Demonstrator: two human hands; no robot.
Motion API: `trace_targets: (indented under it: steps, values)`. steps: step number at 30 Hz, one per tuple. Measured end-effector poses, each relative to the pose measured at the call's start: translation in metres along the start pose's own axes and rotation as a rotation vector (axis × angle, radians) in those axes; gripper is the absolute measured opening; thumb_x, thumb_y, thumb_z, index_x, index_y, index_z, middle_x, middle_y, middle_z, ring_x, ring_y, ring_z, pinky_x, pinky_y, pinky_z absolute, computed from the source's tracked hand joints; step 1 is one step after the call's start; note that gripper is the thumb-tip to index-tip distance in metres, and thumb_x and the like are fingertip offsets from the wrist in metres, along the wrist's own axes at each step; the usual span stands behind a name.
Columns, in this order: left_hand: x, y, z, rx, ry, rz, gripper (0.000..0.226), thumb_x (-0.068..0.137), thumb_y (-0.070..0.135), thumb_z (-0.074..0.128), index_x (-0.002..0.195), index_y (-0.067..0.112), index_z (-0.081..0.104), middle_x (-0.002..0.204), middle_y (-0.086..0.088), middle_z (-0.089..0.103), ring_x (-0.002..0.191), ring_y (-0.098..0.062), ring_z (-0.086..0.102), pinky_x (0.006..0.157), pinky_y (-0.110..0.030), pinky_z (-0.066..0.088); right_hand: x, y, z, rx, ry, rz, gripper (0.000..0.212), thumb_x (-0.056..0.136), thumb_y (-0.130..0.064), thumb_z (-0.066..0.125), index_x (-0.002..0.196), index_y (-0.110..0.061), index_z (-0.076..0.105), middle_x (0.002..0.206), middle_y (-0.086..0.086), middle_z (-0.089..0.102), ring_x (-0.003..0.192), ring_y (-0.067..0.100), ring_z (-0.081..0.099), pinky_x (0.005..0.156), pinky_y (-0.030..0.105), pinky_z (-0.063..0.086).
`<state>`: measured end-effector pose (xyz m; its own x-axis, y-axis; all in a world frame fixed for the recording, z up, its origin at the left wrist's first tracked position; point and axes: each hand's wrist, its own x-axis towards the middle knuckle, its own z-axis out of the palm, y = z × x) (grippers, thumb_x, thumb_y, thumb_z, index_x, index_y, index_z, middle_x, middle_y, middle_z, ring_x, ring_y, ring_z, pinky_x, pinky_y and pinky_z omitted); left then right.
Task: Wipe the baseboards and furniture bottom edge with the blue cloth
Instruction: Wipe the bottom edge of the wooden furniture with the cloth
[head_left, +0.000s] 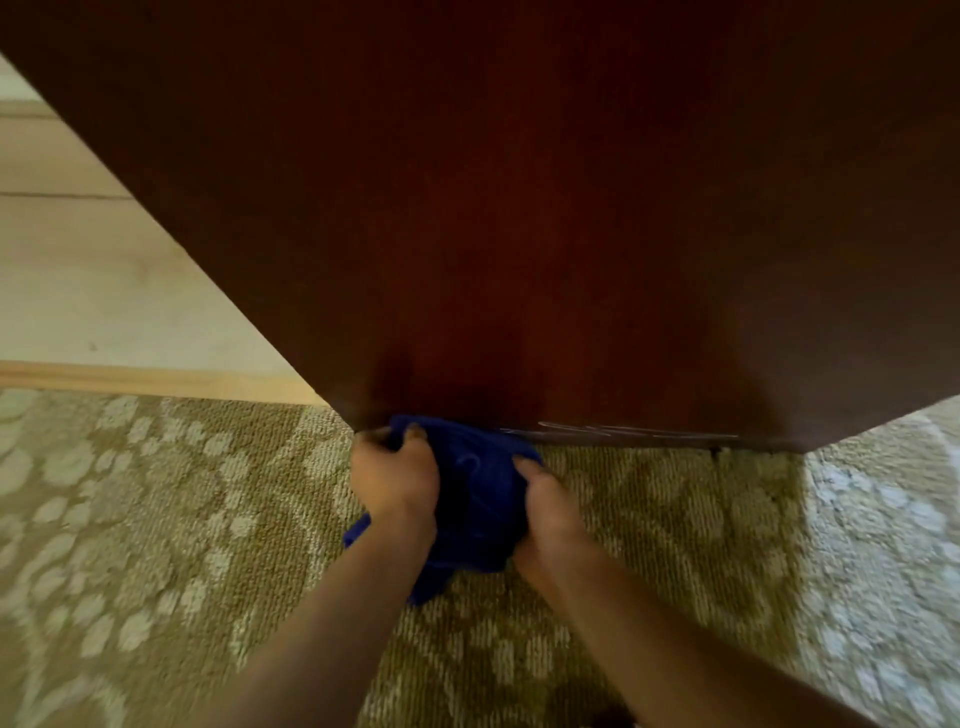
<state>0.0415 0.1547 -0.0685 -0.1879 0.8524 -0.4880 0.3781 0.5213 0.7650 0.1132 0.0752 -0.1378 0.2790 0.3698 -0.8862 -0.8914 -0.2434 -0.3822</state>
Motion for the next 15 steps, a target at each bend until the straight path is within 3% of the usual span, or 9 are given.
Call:
trace_targets:
  steps: [3, 6, 9, 10, 12, 15]
  values:
    - [0.003, -0.002, -0.005, -0.125, -0.116, -0.123, 0.011, 0.093, 0.016, 0.061, 0.103, 0.010, 0.063, 0.096, -0.006, 0.064, 0.091, -0.027, 0.061, 0.087, -0.044, 0.051, 0.005, 0.001, -0.013, 0.085, -0.007, -0.012, 0.052, 0.076, -0.037, 0.070, 0.125, -0.026, 0.058, 0.121, 0.010, 0.066, 0.102, 0.037, 0.068, 0.081, 0.055, 0.057]
    - [0.025, -0.001, -0.028, -0.211, 0.007, -0.080, 0.014, 0.094, 0.015, 0.058, 0.092, 0.002, 0.062, 0.076, -0.003, 0.055, 0.080, -0.023, 0.055, 0.071, -0.038, 0.045, 0.000, 0.000, 0.019, 0.060, -0.137, 0.015, 0.054, 0.075, -0.031, 0.076, 0.126, -0.023, 0.059, 0.120, 0.010, 0.068, 0.102, 0.033, 0.069, 0.088, 0.052, 0.055]
    - [0.043, 0.003, -0.036, -0.283, 0.096, -0.143, 0.015, 0.093, 0.017, 0.054, 0.078, 0.016, 0.052, 0.084, -0.004, 0.055, 0.080, -0.023, 0.056, 0.074, -0.033, 0.045, -0.014, 0.001, 0.057, -0.015, -0.178, 0.038, 0.047, 0.086, -0.026, 0.070, 0.129, -0.019, 0.053, 0.123, 0.011, 0.065, 0.105, 0.030, 0.067, 0.088, 0.044, 0.056]
    - [0.044, 0.002, -0.032, -0.264, 0.135, -0.135, 0.008, 0.091, 0.019, 0.053, 0.083, 0.015, 0.055, 0.091, -0.007, 0.058, 0.084, -0.026, 0.059, 0.077, -0.035, 0.046, -0.016, 0.000, 0.061, -0.063, -0.152, 0.031, 0.047, 0.087, -0.027, 0.068, 0.130, -0.020, 0.051, 0.125, 0.010, 0.063, 0.108, 0.030, 0.065, 0.093, 0.046, 0.054]
    - [0.034, -0.006, -0.022, -0.158, 0.210, -0.042, 0.021, 0.092, 0.021, 0.048, 0.106, 0.008, 0.059, 0.105, -0.014, 0.062, 0.097, -0.033, 0.062, 0.083, -0.040, 0.049, -0.023, -0.005, 0.058, -0.095, -0.099, 0.017, 0.042, 0.089, -0.024, 0.064, 0.129, -0.019, 0.053, 0.124, 0.010, 0.063, 0.110, 0.031, 0.063, 0.099, 0.049, 0.050]
    - [0.004, -0.017, 0.004, 0.143, 0.040, 0.169, 0.039, 0.099, 0.023, 0.047, 0.134, 0.005, 0.048, 0.129, -0.018, 0.057, 0.117, -0.039, 0.055, 0.099, -0.044, 0.043, -0.024, -0.018, 0.018, -0.002, 0.052, -0.038, 0.016, 0.094, -0.017, 0.057, 0.109, -0.017, 0.060, 0.111, 0.011, 0.064, 0.103, 0.033, 0.063, 0.096, 0.052, 0.052]
